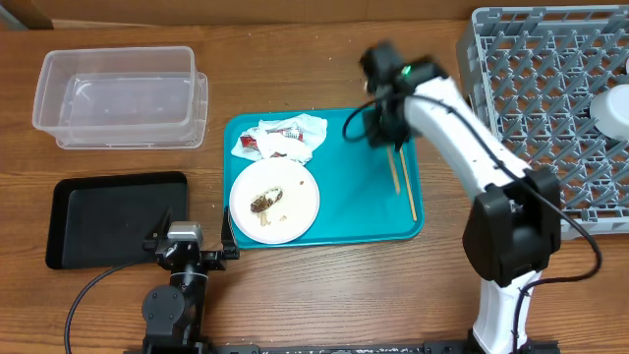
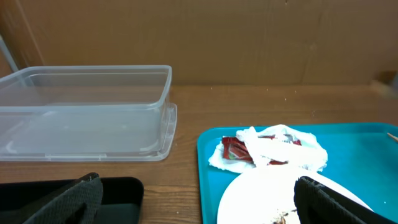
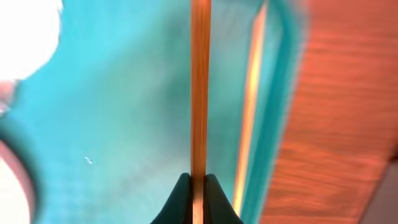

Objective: Sort waste into correct bins and load items into the dishwasher
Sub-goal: 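Carry the chopstick with the right gripper and drop it into the rack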

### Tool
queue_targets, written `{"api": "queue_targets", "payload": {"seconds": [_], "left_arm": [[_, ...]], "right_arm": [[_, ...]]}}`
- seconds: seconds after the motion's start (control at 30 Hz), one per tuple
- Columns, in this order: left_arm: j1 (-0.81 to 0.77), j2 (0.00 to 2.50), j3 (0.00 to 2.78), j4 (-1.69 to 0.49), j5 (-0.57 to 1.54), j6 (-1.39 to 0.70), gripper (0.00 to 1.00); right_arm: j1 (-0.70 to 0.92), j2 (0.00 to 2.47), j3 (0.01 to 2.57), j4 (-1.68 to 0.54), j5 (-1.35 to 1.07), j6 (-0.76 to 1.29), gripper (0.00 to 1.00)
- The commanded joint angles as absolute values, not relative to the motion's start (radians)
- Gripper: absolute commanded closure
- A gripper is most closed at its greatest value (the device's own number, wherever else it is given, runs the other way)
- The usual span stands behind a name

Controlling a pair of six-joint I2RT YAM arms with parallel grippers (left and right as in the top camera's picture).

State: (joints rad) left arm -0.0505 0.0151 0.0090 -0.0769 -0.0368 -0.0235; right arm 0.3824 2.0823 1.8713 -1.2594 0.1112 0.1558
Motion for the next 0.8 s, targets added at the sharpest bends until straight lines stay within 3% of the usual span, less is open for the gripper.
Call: {"api": "queue_targets", "payload": {"seconds": [0.0,0.2,0.5,0.77], "left_arm": [[-0.045,0.005,0.005,-0.075,-0.029,-0.030,0.00],[-0.045,0.005,0.005,-0.075,-0.029,-0.030,0.00],[-0.045,0.005,0.005,-0.075,-0.029,-0.030,0.00],[-0.045,0.004,0.005,-0.075,-0.029,-0.030,0.00]], "right_arm": [[0.313,2.027,2.023,-1.291,0.195,0.124,0.96],[0.129,2.017,2.211,-1.354,0.194,-0.038,0.96],[-0.105,2.024,2.169,-1.191,0.116,-0.235,0.96],[-0.191,2.030,2.090,-1.098,0.012,-0.241,0.96]]}}
